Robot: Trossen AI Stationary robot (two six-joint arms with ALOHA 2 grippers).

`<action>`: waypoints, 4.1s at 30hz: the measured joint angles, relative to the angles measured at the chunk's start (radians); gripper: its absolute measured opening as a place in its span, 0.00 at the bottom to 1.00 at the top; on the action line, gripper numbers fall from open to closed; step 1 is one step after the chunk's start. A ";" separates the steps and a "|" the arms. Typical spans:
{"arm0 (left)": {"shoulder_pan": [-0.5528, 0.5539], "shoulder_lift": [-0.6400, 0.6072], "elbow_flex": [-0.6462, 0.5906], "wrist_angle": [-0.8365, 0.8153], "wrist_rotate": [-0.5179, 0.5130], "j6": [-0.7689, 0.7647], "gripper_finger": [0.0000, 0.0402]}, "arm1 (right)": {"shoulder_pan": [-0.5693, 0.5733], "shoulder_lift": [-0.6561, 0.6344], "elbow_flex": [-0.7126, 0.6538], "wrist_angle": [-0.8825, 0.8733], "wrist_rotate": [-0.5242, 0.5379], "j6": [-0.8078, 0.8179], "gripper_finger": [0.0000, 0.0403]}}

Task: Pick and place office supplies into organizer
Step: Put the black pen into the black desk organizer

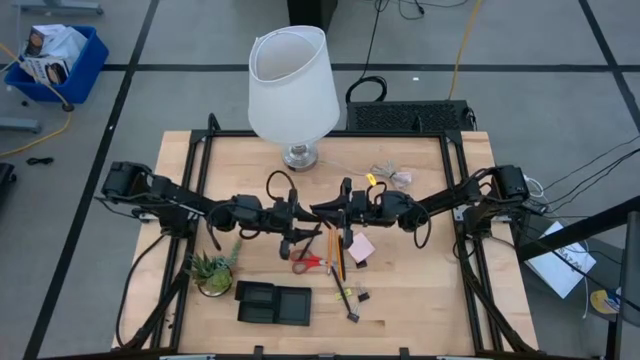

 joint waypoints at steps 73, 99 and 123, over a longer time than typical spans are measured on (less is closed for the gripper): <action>-0.046 -0.005 -0.001 -0.128 -0.117 -0.035 0.07 | 0.023 -0.035 -0.014 -0.150 -0.035 0.014 0.27; -0.458 -0.231 -0.001 -0.487 -0.434 -0.099 0.10 | 0.013 -0.420 -0.554 0.097 0.116 0.018 0.29; -0.972 -0.261 -0.002 -0.716 -1.009 -0.366 0.10 | 0.012 -0.420 -0.552 0.152 0.133 -0.013 0.28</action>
